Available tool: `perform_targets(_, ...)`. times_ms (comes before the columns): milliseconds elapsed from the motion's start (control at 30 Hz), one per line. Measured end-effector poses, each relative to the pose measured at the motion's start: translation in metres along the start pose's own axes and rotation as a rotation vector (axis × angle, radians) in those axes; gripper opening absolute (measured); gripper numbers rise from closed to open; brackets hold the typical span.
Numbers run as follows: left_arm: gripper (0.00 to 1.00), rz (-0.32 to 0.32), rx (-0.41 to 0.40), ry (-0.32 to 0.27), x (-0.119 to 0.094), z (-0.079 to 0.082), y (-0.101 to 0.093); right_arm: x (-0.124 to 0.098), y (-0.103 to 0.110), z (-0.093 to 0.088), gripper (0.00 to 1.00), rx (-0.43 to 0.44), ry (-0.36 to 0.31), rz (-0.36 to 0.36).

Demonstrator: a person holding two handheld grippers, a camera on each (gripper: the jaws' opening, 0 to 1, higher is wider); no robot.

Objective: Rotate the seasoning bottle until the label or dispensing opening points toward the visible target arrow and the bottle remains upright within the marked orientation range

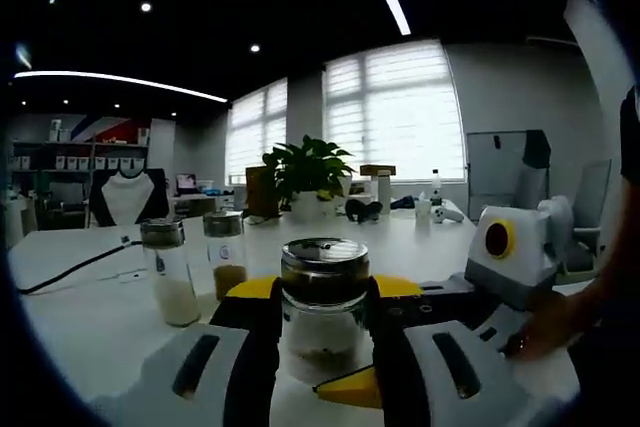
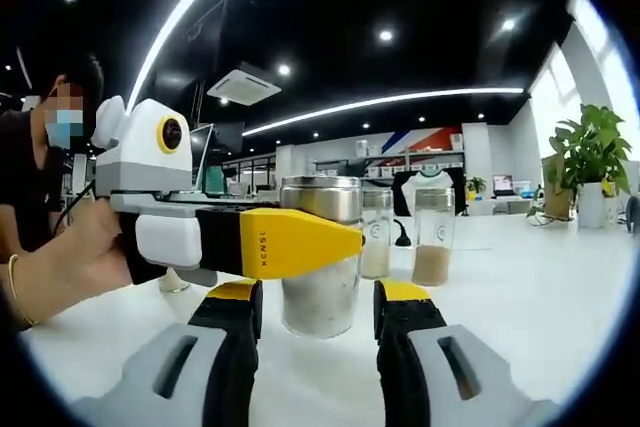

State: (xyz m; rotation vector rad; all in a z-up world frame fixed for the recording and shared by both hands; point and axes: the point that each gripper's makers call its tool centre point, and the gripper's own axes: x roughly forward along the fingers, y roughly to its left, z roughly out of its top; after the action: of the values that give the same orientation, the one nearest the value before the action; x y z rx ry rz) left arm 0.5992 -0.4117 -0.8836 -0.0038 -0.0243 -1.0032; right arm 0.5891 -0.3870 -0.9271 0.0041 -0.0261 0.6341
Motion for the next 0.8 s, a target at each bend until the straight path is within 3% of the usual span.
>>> perform_targets(333,0.35,-0.05,-0.006,-0.005,-0.002,0.001,-0.009,0.001,0.002,-0.001,0.42,0.021,0.002,0.008)
perform_targets(533,0.35,-0.077,0.01,0.02,0.002,-0.004,-0.018,0.0,0.001,-0.001,0.41,0.019,0.003,0.004)
perform_targets(800,0.35,-0.086,-0.002,0.014,0.0,-0.003,-0.019,-0.001,-0.001,-0.001,0.32,0.016,0.006,0.0)
